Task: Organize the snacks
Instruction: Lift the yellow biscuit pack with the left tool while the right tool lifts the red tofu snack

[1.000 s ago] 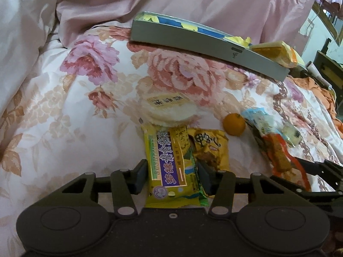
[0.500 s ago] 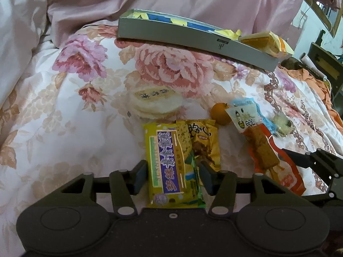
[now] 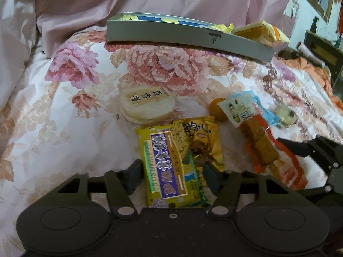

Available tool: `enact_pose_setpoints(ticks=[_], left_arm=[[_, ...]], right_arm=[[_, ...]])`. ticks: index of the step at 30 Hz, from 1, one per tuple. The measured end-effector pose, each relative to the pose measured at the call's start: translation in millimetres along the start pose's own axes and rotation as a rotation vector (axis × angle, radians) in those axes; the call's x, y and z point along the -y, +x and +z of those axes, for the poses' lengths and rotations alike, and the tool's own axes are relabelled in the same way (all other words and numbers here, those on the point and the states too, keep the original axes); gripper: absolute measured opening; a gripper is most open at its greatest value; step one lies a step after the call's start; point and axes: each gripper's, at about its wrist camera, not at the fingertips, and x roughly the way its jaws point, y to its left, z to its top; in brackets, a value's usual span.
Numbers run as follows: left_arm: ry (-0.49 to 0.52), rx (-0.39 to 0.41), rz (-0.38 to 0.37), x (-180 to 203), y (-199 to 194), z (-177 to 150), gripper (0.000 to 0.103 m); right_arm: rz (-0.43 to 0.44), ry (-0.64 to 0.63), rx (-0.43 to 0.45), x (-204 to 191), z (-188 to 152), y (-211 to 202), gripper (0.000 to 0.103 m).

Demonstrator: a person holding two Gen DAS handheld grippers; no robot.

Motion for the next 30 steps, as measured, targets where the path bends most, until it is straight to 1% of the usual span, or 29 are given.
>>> enact_pose_setpoints(ticks=[6,8,12,13,14,15,18,26,30], left_arm=[[-0.014,0.008,0.007,-2.7,-0.9,-0.6,0.054],[-0.038,0.011,0.005,-4.6,-2.4,-0.2,0.052],[-0.068,0.010,-0.006,-5.1,-5.0,0.7,0.051],[-0.076,0.016,-0.011,-5.1,-6.5,0.6,0.051],[-0.089,0.024,-0.020,-5.2,-8.2,0.4,0.051],[-0.097,0.026,-0.030,-4.9,-9.1,0.3,0.051],[-0.084,0.025,-0.031,-1.0,-9.8,0.1,0.051],[-0.102,0.047,-0.054,3.5,-14.6,-2.5,0.051],[-0.107,0.067,-0.054,4.1,-16.9,-2.8,0.051]], right_arm=[[0.009,0.037,-0.040,3.1,-0.5,2.5,0.077],[0.013,0.051,-0.042,4.9,-0.4,1.9,0.077],[0.012,0.055,-0.008,4.4,0.4,-4.2,0.072],[0.007,0.044,0.005,2.3,0.9,-6.1,0.069],[0.000,0.023,0.020,-0.2,1.3,-8.3,0.062],[-0.004,0.000,0.034,-3.1,1.3,-10.1,0.059],[-0.011,-0.050,0.039,-10.1,0.6,-10.8,0.059],[-0.024,-0.026,0.059,-6.7,1.3,-12.8,0.055],[-0.048,-0.072,0.078,-12.4,-0.2,-14.4,0.055]])
